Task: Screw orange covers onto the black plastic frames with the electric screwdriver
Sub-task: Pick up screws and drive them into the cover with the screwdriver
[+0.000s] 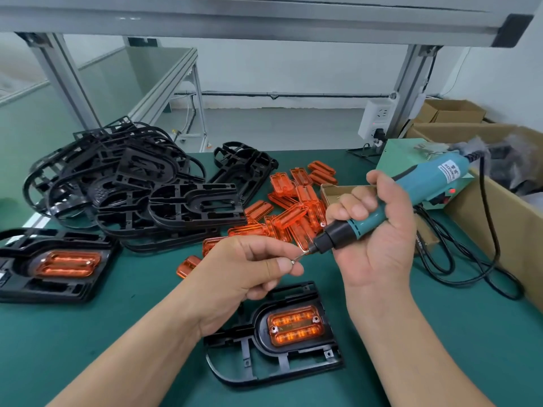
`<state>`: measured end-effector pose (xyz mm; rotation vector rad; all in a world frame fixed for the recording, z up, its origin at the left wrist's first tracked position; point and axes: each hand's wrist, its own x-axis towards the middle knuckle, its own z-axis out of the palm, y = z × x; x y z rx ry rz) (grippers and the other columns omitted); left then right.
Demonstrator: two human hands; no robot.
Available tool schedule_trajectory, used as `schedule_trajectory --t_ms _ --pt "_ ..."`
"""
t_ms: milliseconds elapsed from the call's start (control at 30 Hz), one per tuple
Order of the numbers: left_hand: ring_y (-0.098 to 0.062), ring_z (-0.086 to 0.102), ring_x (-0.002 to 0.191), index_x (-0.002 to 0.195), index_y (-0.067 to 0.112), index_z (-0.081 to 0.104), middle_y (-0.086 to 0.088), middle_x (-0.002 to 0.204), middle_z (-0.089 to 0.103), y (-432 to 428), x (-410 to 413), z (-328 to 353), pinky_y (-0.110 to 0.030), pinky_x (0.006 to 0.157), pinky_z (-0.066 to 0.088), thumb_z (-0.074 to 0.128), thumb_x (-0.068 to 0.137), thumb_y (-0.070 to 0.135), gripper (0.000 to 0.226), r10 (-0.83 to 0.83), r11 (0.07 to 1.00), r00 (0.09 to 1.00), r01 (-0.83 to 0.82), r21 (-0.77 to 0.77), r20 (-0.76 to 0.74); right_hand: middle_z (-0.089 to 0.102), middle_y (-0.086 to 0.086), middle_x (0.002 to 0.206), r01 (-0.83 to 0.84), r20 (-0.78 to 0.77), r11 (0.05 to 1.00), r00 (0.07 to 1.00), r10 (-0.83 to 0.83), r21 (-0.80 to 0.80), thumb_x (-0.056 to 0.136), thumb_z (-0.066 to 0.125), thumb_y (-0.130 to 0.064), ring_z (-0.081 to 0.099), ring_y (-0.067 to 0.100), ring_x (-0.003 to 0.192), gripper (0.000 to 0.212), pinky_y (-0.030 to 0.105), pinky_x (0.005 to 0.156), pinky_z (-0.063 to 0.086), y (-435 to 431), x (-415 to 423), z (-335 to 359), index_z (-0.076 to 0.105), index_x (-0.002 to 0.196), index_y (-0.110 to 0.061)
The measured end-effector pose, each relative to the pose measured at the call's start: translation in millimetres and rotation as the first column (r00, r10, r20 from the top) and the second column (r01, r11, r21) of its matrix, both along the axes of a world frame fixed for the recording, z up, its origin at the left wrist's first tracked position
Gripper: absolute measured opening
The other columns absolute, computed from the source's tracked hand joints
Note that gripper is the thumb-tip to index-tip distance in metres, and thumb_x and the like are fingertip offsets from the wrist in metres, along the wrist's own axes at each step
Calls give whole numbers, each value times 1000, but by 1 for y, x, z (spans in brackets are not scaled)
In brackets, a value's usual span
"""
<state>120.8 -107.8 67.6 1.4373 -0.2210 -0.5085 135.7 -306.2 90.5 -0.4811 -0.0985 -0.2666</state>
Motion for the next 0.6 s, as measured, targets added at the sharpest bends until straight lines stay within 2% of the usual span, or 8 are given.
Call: schedule_trajectory --t_ms 400,500,600 --pt "-7 51 61 102 22 83 -12 100 80 -1 -1 4 -15 52 40 73 94 4 21 19 999 999 -20 35 40 46 -8 65 -4 20 999 1000 5 -45 101 59 -17 45 7 53 7 24 59 43 2 0 -2 61 95 -18" --pt "-5 52 60 100 26 83 -7 97 81 -1 -1 3 -14 54 42 75 94 6 22 60 993 992 -71 95 115 46 -7 69 34 2 995 999 -34 -90 101 64 -20 46 8 56 4 25 61 45 4 -1 -4 62 98 -19" --pt "2 61 66 98 35 82 1 96 82 -3 -3 0 -12 60 47 76 95 12 24 86 977 967 -129 169 240 47 -6 74 90 -56 990 994 -96 -108 102 71 -28 48 10 61 16 27 64 47 8 -2 -9 59 105 -18"
